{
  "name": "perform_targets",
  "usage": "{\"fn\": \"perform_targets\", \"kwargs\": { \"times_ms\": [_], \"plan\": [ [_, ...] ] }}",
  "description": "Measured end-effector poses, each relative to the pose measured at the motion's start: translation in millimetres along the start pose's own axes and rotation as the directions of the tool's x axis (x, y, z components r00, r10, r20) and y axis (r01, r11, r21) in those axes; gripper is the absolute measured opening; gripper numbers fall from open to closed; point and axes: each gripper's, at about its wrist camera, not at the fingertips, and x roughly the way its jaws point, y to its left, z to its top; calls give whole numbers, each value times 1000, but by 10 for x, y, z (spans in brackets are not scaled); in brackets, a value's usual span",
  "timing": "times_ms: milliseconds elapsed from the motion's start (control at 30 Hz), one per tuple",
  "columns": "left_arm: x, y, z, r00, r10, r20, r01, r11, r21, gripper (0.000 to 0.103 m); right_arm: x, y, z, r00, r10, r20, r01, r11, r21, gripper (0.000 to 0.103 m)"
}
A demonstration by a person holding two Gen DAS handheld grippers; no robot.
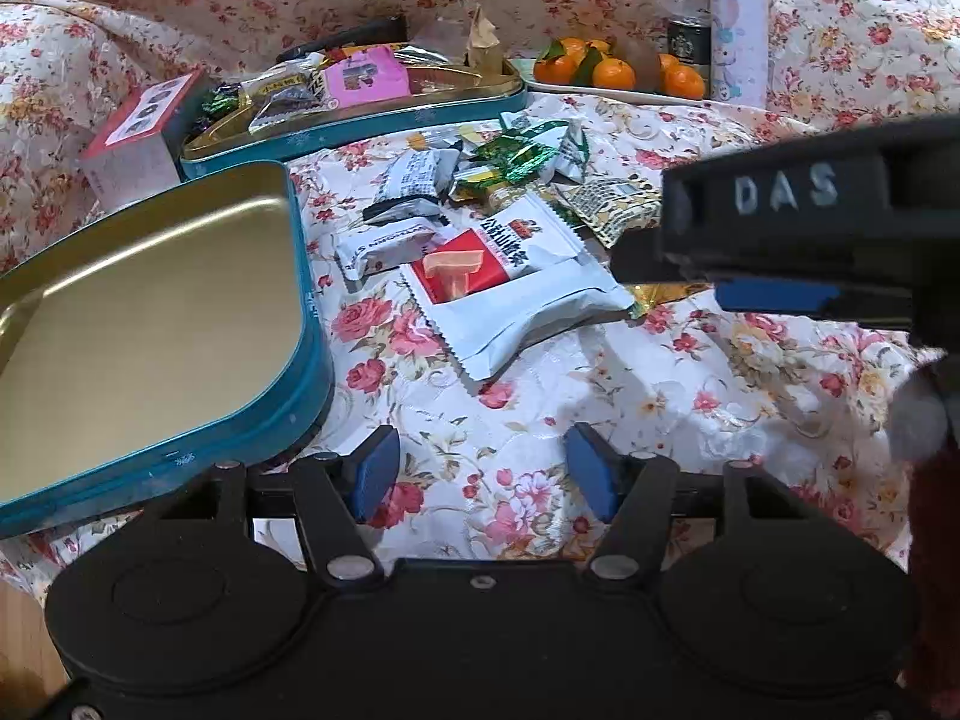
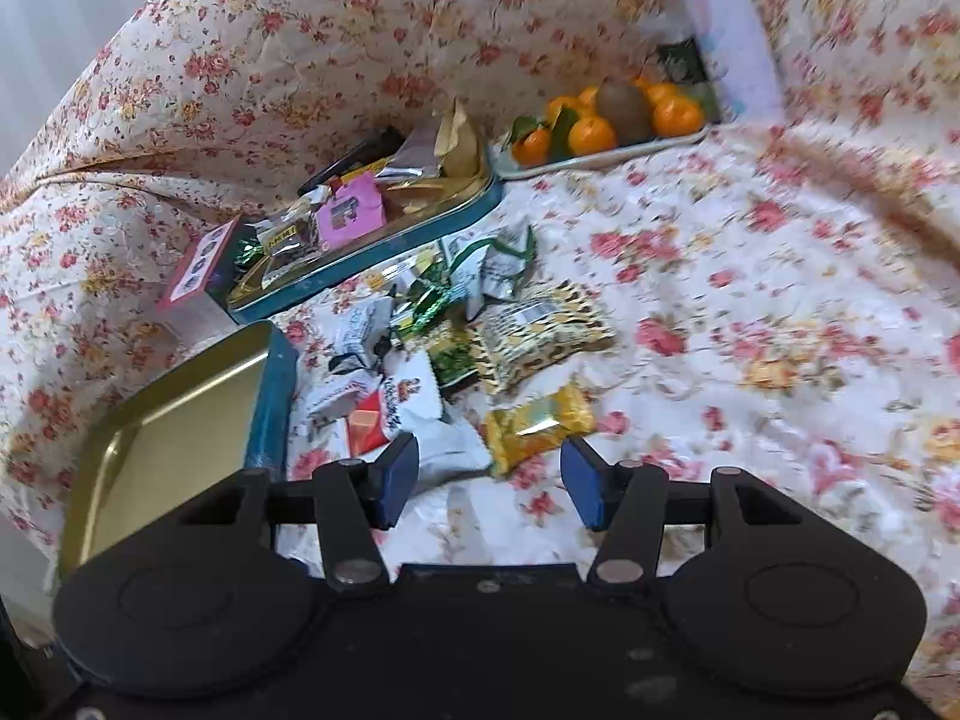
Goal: Organize snacks
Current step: 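Move the right gripper to the gold-wrapped candy and grasp it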
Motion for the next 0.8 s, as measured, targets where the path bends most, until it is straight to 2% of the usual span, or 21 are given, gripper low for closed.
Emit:
{"fn": "perform_targets", "kwargs": {
  "times_ms": [100, 233, 367, 433, 467, 533, 633, 700, 800],
  "plan": [
    [11, 11, 12, 1000, -5, -6, 5, 1000, -2, 69, 117, -31, 53, 999, 24, -30, -23, 999, 42, 57],
    [24, 19, 21, 1000, -15, -12, 15, 1000, -4, 69, 246, -93, 83, 998, 18, -67, -11, 995, 103, 57],
    [38, 21, 38, 1000, -19, -20, 18, 1000, -6, 69, 331, -93, 128, 998, -2, -62, 9, 994, 108, 55],
    [43, 20, 40, 1000, -18, -24, 18, 1000, -7, 69, 364, -79, 145, 998, -23, -50, 27, 995, 91, 48],
    [44, 21, 38, 1000, -18, -25, 18, 1000, -7, 69, 388, -75, 155, 998, -39, -42, 42, 996, 76, 46],
    [47, 23, 38, 1000, -19, -25, 18, 1000, -8, 69, 435, -50, 173, 996, -84, -30, 84, 996, 22, 31],
    [46, 20, 38, 1000, -18, -25, 18, 1000, -8, 69, 473, -2, 174, 991, -133, -13, 131, 988, -87, 22],
    [48, 21, 40, 1000, -18, -25, 18, 1000, -7, 69, 481, 21, 151, 989, -151, 4, 150, 974, -170, 21],
    [50, 21, 41, 1000, -17, -24, 17, 1000, -6, 69, 466, 23, 86, 973, -224, 57, 231, 934, -274, 20]
  ]
}}
